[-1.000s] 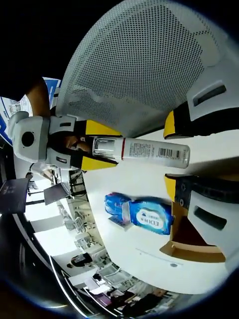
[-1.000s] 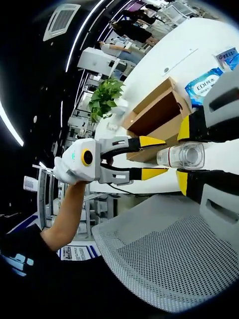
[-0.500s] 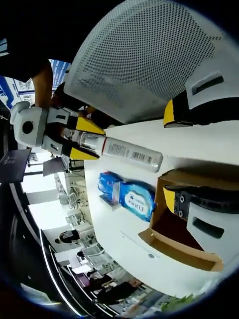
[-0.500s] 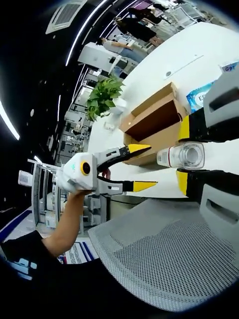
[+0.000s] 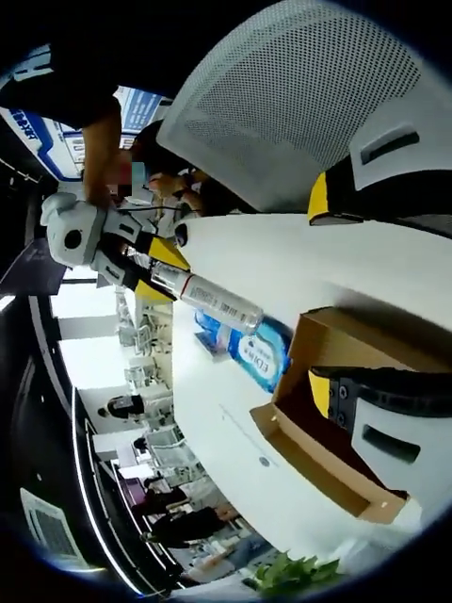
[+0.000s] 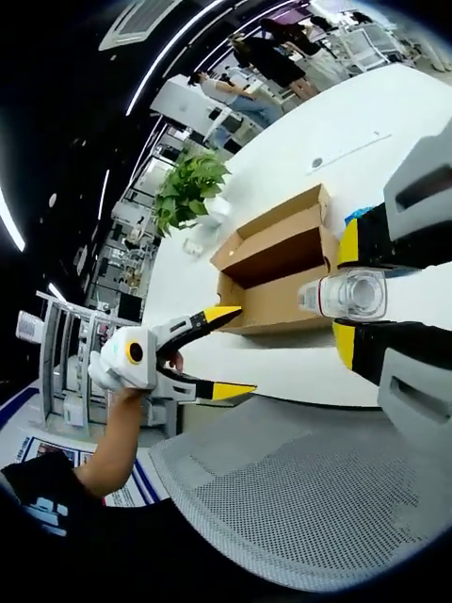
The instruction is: Operate the shoe box by opening the lid, removing the specified soft item, and placing it in the target area until the item is outside and the box remains undamaged.
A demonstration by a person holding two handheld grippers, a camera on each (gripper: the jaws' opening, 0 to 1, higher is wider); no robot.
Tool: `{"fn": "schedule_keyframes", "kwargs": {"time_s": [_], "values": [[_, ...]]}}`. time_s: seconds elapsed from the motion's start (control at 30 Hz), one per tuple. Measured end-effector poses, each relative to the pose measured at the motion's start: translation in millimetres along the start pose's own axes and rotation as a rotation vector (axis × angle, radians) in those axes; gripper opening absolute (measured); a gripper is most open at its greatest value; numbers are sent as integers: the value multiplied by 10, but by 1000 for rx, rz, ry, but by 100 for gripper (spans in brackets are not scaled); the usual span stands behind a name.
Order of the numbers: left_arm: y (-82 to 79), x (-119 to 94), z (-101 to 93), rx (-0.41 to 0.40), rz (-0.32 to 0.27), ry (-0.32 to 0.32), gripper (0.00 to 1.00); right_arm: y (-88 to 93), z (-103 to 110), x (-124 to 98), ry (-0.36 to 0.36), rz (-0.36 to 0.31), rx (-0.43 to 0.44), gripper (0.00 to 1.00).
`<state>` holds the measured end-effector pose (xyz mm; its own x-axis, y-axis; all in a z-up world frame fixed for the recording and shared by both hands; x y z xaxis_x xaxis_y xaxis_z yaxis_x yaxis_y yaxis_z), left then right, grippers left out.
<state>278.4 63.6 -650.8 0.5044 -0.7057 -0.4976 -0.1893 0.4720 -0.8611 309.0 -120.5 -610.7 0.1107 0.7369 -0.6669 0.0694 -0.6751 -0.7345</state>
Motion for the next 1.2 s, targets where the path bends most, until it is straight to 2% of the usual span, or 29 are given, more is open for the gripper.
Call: {"fn": "schedule_keyframes", "kwargs": {"time_s": [0.17, 0.43, 0.63, 1.2], "values": [[27, -37, -29, -20, 2, -28, 68, 43, -178, -64, 7, 35, -19, 15], [75, -119, 28, -55, 1, -93, 74, 100, -460, -135, 17, 67, -20, 16], [85, -216, 74, -91, -7, -160, 80, 175, -679, -165, 15, 108, -31, 16], [100, -358, 7, -127, -22, -272, 99, 510, -1259, -133, -3, 248, -22, 16]]}}
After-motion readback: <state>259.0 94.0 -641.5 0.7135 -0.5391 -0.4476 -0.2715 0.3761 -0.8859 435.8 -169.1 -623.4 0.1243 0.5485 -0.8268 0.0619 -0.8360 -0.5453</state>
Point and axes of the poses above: the point that each gripper's makers call its tool centre point, and the gripper's own axes: x roughly forward along the fingers, z roughly to its left, y roughly out of its underside, the point moved 4 cm from there along -x, roughly backward along the fingers, and after that the axes turned 13 degrees about -y, right-handed, at the moved point
